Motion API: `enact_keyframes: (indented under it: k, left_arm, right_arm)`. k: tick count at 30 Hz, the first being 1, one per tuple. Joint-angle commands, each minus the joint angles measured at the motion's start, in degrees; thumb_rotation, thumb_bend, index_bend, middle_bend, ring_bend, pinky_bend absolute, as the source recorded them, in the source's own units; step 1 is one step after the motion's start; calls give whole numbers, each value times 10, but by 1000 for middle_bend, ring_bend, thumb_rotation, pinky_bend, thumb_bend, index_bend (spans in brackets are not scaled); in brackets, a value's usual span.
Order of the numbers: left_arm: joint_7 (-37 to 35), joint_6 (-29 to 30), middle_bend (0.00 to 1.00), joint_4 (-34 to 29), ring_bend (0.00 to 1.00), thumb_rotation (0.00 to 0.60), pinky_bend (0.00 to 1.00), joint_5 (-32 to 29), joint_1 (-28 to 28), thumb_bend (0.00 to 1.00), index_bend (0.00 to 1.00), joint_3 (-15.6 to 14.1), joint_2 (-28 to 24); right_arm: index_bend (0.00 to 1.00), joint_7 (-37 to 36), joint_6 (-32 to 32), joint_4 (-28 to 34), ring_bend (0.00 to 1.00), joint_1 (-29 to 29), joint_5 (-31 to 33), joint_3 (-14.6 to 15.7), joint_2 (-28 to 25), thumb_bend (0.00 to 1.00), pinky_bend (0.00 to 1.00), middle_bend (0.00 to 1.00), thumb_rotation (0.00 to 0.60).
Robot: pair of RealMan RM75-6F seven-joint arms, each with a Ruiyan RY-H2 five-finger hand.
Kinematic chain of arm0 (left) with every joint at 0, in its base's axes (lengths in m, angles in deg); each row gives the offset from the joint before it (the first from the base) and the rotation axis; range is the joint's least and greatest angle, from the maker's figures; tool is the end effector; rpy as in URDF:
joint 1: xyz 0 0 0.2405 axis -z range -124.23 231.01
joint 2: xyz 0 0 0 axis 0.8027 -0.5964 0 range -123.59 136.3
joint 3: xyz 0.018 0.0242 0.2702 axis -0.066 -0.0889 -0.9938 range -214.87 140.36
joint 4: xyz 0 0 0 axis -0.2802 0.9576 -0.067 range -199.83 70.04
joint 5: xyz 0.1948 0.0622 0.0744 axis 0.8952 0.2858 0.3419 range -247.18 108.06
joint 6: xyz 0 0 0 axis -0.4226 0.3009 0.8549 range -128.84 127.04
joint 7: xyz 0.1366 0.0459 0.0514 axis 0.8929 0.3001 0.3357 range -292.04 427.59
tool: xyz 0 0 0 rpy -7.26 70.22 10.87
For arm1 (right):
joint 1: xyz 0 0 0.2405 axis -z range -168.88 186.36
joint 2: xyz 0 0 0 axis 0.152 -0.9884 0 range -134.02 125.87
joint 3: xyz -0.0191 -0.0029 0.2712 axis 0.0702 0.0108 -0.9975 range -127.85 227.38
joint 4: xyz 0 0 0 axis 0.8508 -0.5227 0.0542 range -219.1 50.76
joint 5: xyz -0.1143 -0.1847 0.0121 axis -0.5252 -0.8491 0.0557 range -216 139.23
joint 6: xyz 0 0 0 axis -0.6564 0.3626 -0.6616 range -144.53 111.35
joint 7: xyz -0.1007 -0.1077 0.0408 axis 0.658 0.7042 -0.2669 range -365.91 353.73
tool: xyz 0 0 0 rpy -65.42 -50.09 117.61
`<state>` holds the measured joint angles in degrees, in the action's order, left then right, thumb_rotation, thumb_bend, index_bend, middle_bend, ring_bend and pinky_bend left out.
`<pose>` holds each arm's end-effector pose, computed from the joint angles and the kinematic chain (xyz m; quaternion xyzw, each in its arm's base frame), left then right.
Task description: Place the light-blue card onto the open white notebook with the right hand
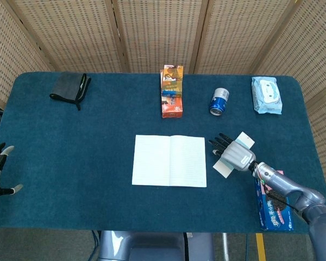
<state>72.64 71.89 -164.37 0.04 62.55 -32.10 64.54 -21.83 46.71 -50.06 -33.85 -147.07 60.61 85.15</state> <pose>-0.3407 0.2175 0.1714 -0.5669 -0.4663 -0.3015 0.6085 -0.2978 -0.3961 0.0295 0.9002 -0.0892 0.2238 0.3629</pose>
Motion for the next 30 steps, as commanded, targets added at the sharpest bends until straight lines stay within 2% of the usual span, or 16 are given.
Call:
enact_keyframes:
  k: [1, 12, 23, 27, 30]
  left_arm:
    - [2, -1, 0, 0, 0, 600, 0, -1, 1, 0, 0, -1, 1]
    - [7, 2, 0, -2, 0, 600, 0, 0, 2, 0, 0, -3, 2]
    - [10, 5, 0, -4, 0, 600, 0, 0, 2, 0, 0, -4, 4]
    - [10, 5, 0, -4, 0, 600, 0, -1, 2, 0, 0, -4, 4]
    - [9, 4, 0, -3, 0, 600, 0, -1, 3, 0, 0, -5, 3]
  right_arm:
    - [227, -1, 6, -1, 0, 3, 2, 4, -6, 0, 0, 0, 600]
    - [227, 6, 6, -22, 0, 15, 4, 23, 1, 0, 0, 0, 600]
    - [230, 0, 1, -39, 0, 13, 10, 29, 11, 0, 0, 0, 600]
    - [277, 2, -4, -41, 0, 12, 11, 32, 13, 0, 0, 0, 600]
    - [376, 4, -3, -42, 0, 13, 11, 33, 16, 0, 0, 0, 600]
